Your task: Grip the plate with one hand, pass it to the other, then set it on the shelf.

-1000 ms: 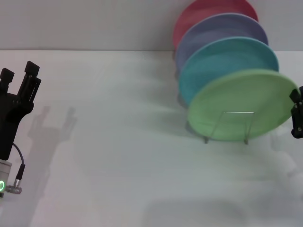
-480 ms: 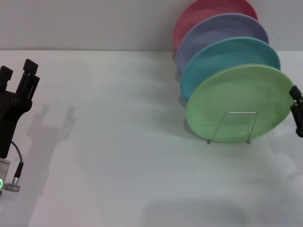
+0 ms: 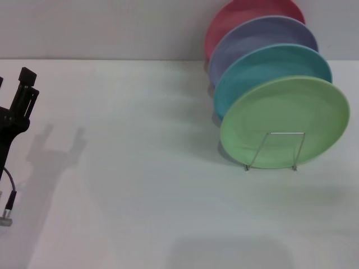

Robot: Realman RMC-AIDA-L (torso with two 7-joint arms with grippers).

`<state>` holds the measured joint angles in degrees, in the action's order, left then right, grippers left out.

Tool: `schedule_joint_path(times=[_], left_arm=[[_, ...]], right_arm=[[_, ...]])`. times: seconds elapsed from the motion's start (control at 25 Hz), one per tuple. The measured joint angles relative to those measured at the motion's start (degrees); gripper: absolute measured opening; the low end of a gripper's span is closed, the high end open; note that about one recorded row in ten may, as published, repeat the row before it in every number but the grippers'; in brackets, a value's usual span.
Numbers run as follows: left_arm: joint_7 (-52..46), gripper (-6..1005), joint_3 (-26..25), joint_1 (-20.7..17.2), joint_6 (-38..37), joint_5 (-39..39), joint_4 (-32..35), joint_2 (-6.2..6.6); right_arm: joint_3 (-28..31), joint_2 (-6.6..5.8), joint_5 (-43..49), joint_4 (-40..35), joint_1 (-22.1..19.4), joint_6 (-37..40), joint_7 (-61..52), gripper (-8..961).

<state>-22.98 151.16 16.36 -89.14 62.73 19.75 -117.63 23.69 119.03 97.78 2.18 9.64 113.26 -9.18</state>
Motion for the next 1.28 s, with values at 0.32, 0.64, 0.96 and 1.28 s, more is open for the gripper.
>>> schedule_joint_path(times=[0.32,0.64,0.96,1.28], left_arm=[[8.62,810,0.00,0.91,-0.62,-0.42,-1.11,-0.14],[23.18,810,-6.00,2.67,3.64,-0.34,0.14,-0.80],[23.74,806,-9.21,4.40,10.29,-0.36,-0.50,-0.82],[24.20,805,-10.22,8.04,17.11,-0.61,-3.94,-0.86]], right_arm=[[5.26,-0.50,-6.80,-7.40,4.69,-10.40,-14.80,436],[6.13,-0.88,-7.74,-10.70,9.14,-16.87,-17.06,603],[7.96,-0.61,-8.87,-10.38,9.91,-18.05,-14.85,632],[8.01,-0.24,-9.64,-9.17,11.77,-22.74,-13.58,636]])
